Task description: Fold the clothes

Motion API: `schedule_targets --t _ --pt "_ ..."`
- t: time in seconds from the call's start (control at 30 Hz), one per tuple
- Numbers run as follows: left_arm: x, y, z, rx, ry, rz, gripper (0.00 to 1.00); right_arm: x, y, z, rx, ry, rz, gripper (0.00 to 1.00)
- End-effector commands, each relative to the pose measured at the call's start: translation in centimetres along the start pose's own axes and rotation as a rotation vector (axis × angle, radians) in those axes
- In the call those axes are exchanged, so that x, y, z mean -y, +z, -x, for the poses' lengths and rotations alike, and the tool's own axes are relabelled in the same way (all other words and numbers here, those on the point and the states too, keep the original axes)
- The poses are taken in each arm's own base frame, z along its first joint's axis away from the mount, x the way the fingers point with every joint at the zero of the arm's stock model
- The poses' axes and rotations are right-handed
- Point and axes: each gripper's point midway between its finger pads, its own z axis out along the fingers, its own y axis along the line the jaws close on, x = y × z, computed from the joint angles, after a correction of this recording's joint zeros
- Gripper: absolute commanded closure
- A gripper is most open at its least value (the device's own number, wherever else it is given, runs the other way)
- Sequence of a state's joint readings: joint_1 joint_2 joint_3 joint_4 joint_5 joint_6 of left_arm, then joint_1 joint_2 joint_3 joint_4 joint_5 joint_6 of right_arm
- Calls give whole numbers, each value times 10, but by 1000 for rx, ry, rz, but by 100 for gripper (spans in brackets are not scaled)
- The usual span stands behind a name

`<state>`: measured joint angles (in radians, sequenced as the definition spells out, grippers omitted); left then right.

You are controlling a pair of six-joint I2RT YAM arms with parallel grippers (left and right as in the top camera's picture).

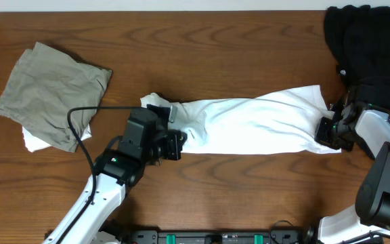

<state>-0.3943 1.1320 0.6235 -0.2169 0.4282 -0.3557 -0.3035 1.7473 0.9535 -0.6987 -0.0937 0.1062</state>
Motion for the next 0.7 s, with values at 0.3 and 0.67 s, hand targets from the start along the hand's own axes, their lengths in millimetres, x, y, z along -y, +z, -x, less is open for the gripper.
schedule_targets --t 0.3,0.67 --pt "-56 -14 32 163 1 347 92 7 3 -6 -19 11 -40 92" --pt "-43 -8 -21 -68 -88 238 94 7 3 -6 -19 11 -40 92"
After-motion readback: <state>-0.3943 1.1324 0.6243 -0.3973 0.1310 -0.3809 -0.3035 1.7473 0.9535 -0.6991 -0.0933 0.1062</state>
